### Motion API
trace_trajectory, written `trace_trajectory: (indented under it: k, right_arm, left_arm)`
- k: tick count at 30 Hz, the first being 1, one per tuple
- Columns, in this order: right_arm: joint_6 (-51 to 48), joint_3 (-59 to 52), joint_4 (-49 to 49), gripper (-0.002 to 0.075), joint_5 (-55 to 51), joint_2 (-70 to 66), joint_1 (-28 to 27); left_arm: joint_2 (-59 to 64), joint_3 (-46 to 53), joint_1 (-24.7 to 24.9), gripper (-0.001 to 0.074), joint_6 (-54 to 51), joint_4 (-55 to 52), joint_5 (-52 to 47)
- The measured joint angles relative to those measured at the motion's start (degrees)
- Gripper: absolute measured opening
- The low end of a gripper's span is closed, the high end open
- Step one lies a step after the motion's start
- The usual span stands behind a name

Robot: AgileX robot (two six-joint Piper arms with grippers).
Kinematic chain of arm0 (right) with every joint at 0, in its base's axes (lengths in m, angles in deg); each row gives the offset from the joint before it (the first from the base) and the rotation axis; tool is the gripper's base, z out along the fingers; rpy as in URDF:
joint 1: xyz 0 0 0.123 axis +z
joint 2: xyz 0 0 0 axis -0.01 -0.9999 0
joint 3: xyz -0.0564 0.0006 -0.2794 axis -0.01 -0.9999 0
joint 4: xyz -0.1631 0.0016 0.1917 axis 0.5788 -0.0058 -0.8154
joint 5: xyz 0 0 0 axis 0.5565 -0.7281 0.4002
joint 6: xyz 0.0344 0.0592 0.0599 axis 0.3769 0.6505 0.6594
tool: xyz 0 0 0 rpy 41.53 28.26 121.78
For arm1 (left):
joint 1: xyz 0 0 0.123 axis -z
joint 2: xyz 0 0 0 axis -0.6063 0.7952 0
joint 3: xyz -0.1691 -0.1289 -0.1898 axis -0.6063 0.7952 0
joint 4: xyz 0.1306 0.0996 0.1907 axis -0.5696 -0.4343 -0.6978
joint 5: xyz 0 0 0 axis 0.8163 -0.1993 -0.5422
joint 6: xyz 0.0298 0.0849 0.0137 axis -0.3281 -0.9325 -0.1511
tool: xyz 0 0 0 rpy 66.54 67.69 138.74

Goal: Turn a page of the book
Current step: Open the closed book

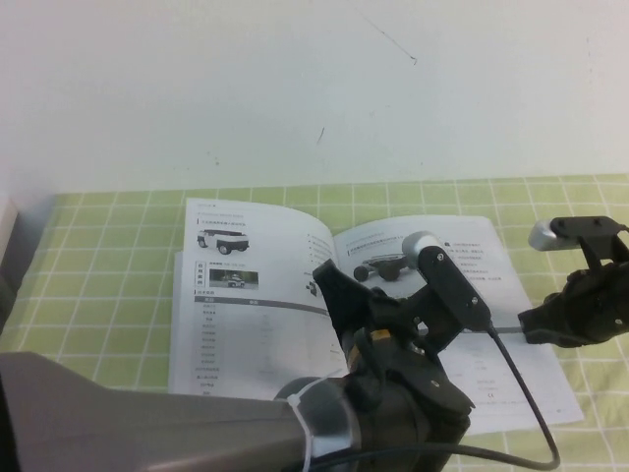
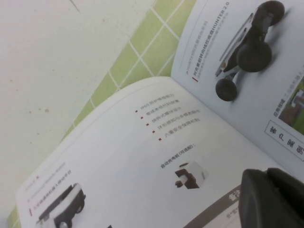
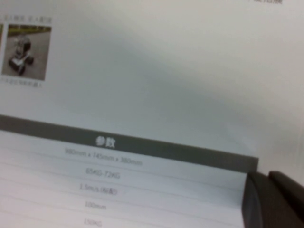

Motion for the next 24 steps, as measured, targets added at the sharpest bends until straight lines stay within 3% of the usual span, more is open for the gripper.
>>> trace_trajectory:
  k: [10,18,24]
  right_arm:
    - [3.9,-1.3,8.7,-0.0002,-2.8,4.3,0.1]
    - [9.1,-3.5,13.5,-0.0002,-2.8,4.9,0.1]
    - [12.3,-10.3,15.7,-0.0002,0.3,10.7,0.1]
  left_arm:
    - [-10.0,0.4,0.0,-0.0004,0.0,0.1,-19.3]
    - [-21.2,2.7,-0.4,-0.0004,2.0,-0.3,-26.0]
    - [-29.5,11.5,-6.8,-0.0004,10.7,-1.0,-36.0]
